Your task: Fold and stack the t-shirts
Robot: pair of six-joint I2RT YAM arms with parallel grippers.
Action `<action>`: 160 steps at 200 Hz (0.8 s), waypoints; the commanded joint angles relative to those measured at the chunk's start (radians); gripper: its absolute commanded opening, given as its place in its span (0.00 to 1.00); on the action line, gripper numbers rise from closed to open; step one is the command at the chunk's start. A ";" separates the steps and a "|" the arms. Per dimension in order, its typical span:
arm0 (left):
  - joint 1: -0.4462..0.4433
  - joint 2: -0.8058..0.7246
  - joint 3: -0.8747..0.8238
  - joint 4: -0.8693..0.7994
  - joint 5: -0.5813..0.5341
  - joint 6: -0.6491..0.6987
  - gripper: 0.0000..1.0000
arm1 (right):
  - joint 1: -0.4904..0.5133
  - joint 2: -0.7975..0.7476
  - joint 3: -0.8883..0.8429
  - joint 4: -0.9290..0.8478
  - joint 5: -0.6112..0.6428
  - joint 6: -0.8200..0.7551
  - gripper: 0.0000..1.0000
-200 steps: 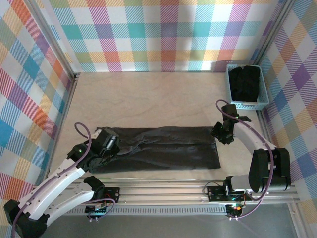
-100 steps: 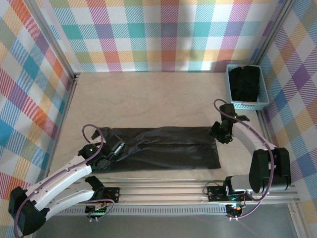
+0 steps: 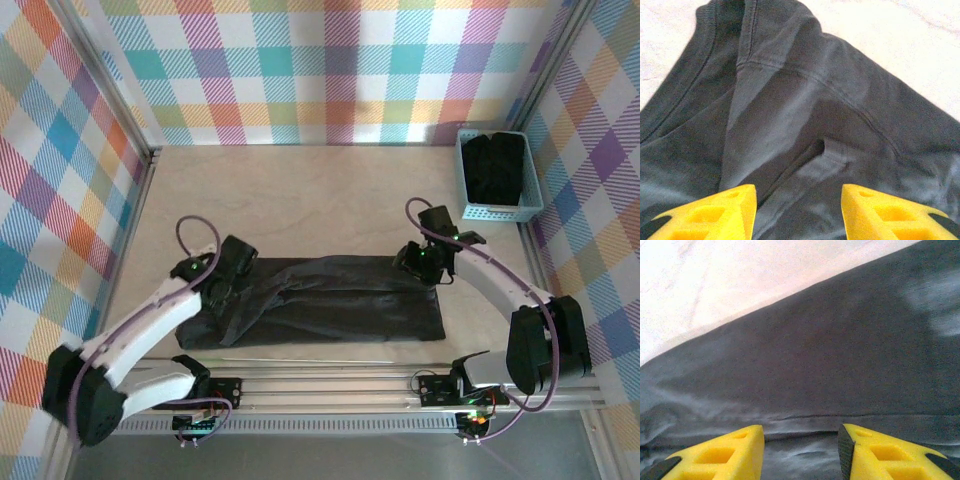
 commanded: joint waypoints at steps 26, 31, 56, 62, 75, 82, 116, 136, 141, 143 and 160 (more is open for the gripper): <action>0.118 0.149 -0.006 0.244 0.276 0.213 0.47 | 0.056 -0.053 0.006 0.033 -0.093 -0.001 0.46; 0.118 0.155 -0.013 0.261 0.291 0.211 0.47 | 0.060 -0.060 0.006 0.029 -0.091 0.002 0.46; 0.118 0.170 -0.050 0.278 0.310 0.181 0.46 | 0.064 -0.076 0.007 0.010 -0.077 0.000 0.46; 0.118 0.169 -0.061 0.281 0.307 0.177 0.45 | 0.064 -0.077 0.009 0.010 -0.073 0.001 0.46; 0.118 0.167 -0.082 0.290 0.302 0.175 0.42 | 0.064 -0.072 0.015 0.008 -0.073 0.001 0.46; 0.118 0.169 -0.088 0.295 0.302 0.175 0.40 | 0.064 -0.067 0.022 0.010 -0.077 0.001 0.46; 0.118 0.162 -0.101 0.291 0.270 0.174 0.39 | 0.066 -0.055 0.047 0.006 -0.077 0.003 0.46; 0.116 0.162 -0.119 0.333 0.308 0.164 0.30 | 0.069 -0.057 0.050 0.004 -0.070 0.007 0.46; 0.117 0.159 -0.121 0.336 0.312 0.161 0.26 | 0.069 -0.057 0.050 0.005 -0.066 0.009 0.46; 0.116 0.158 -0.122 0.336 0.312 0.160 0.25 | 0.069 -0.057 0.050 0.005 -0.065 0.009 0.46; 0.110 0.120 -0.129 0.327 0.309 0.147 0.11 | 0.069 -0.055 0.047 0.002 -0.061 0.012 0.45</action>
